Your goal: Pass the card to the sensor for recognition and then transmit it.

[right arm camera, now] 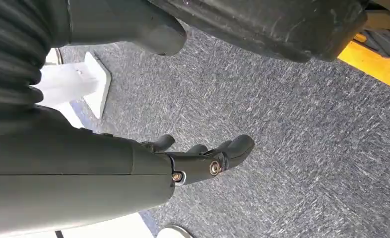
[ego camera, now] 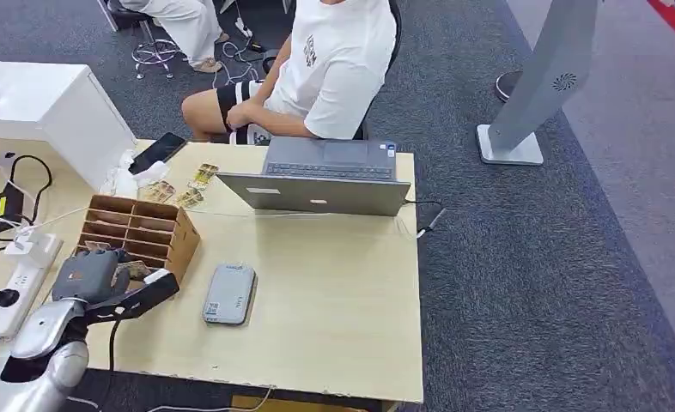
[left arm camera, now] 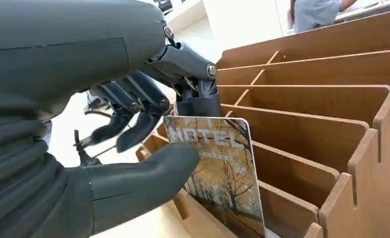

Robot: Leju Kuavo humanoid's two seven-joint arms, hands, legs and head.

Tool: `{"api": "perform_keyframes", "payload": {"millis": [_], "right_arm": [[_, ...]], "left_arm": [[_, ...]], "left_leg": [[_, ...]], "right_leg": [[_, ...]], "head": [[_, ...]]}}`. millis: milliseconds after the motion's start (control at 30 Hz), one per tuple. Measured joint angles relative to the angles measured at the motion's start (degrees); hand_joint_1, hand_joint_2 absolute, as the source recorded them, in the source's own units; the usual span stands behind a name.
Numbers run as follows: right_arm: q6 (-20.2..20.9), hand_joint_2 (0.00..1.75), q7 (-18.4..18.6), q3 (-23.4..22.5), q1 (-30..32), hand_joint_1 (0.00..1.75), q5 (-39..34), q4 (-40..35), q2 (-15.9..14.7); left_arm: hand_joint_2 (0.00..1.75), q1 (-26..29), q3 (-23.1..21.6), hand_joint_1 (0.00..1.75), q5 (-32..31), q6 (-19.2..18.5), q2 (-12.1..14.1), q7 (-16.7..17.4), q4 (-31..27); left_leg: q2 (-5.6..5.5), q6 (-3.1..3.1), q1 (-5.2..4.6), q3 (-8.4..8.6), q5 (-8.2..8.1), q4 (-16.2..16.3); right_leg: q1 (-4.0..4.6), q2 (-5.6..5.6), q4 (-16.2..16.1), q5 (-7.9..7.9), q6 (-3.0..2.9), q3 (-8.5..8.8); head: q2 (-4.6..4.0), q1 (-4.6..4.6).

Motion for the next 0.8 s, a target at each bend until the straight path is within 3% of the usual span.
{"api": "perform_keyframes", "payload": {"millis": [233, 433, 533, 667, 800], "right_arm": [[0.0, 1.75, 0.0, -0.1, 0.0, 0.00, -0.3, 0.0, 0.0], [0.0, 1.75, 0.0, -0.6, 0.1, 0.00, -1.1, 0.0, 0.0], [0.0, 1.75, -0.2, -1.1, 0.1, 0.00, -1.1, -0.1, 0.2], [0.0, 1.75, -0.2, -1.4, 0.1, 0.00, -0.8, -0.3, 0.4], [0.0, 1.75, -0.4, -1.5, 0.1, 0.00, 0.2, -0.3, 0.4]], "left_arm": [[1.75, 0.3, -0.7, 1.75, 2.7, 2.4, -0.2, -2.6, -5.9], [1.75, -3.1, -4.2, 1.75, 4.3, 3.0, 0.4, -2.7, -13.0], [1.75, -5.9, -6.2, 1.75, 4.6, 2.9, 0.5, -3.0, -15.8], [1.75, -11.3, -8.6, 1.75, 3.7, 3.3, 0.0, -0.4, -16.3], [1.75, -18.3, -10.0, 1.75, 0.2, 6.9, -1.8, 1.7, -13.0]], "left_leg": [[0.01, 0.00, 0.00, 0.00, 0.00, 0.0], [0.01, -0.01, 0.00, 0.02, 0.01, 0.0], [-0.04, -0.01, 0.00, 0.02, 0.03, 0.0], [-0.02, -0.01, 0.00, 0.02, 0.04, 0.0], [-0.04, 0.03, 0.00, 0.02, 0.08, 0.0]], "right_leg": [[0.00, 0.01, 0.0, 0.00, 0.00, -0.05], [0.00, 0.01, 0.0, 0.04, -0.03, -0.04], [0.00, -0.03, 0.0, 0.04, -0.03, -0.02], [0.00, -0.01, 0.0, 0.06, -0.02, -0.03], [0.00, -0.02, 0.0, 0.09, 0.00, 0.00]], "head": [[-0.02, 0.00], [-0.02, 0.00], [0.00, 0.00], [0.00, 0.02], [0.00, 0.02]]}}
